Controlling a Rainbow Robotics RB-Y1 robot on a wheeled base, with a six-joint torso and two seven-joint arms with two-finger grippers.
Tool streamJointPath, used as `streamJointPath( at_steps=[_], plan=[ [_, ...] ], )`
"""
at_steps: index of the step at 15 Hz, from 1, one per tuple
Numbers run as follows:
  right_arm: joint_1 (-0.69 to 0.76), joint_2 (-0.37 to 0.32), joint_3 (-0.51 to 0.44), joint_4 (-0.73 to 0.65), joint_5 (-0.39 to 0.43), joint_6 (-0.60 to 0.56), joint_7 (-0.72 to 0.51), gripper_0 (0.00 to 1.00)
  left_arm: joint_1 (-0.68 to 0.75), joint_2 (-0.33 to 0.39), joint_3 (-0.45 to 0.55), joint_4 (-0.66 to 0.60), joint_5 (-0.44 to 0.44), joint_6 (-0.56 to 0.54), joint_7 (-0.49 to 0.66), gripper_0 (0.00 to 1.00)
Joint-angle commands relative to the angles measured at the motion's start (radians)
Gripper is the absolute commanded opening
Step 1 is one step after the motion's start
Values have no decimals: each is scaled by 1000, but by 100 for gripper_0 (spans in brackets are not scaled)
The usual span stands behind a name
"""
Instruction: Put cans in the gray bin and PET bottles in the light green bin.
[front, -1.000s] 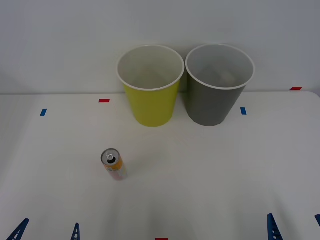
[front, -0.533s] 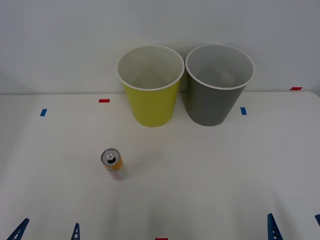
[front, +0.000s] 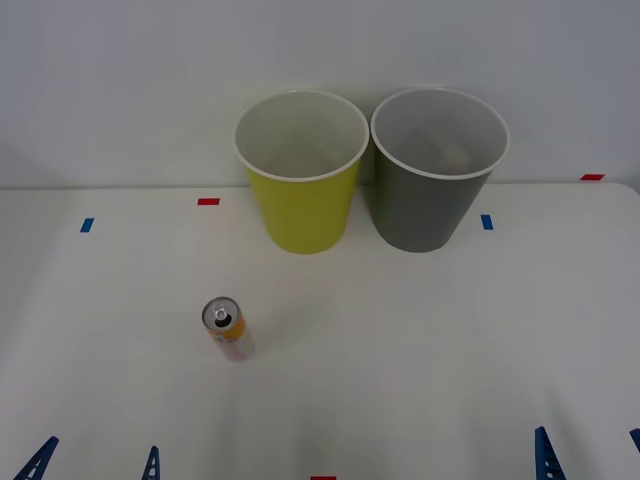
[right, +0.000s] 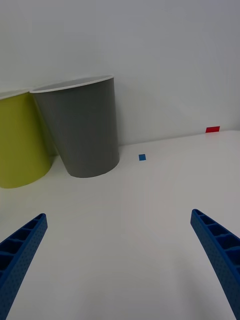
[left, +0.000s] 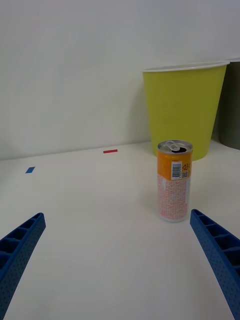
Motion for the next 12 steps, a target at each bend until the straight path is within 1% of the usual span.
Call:
streamJointPath(
  at_steps=[1,12],
  plan=[
    [0,0,0,0,0,0,0,100,0,0,0,0,0,0,0,100],
    [0,0,0,0,0,0,0,100,0,0,0,0,0,0,0,100]
  ],
)
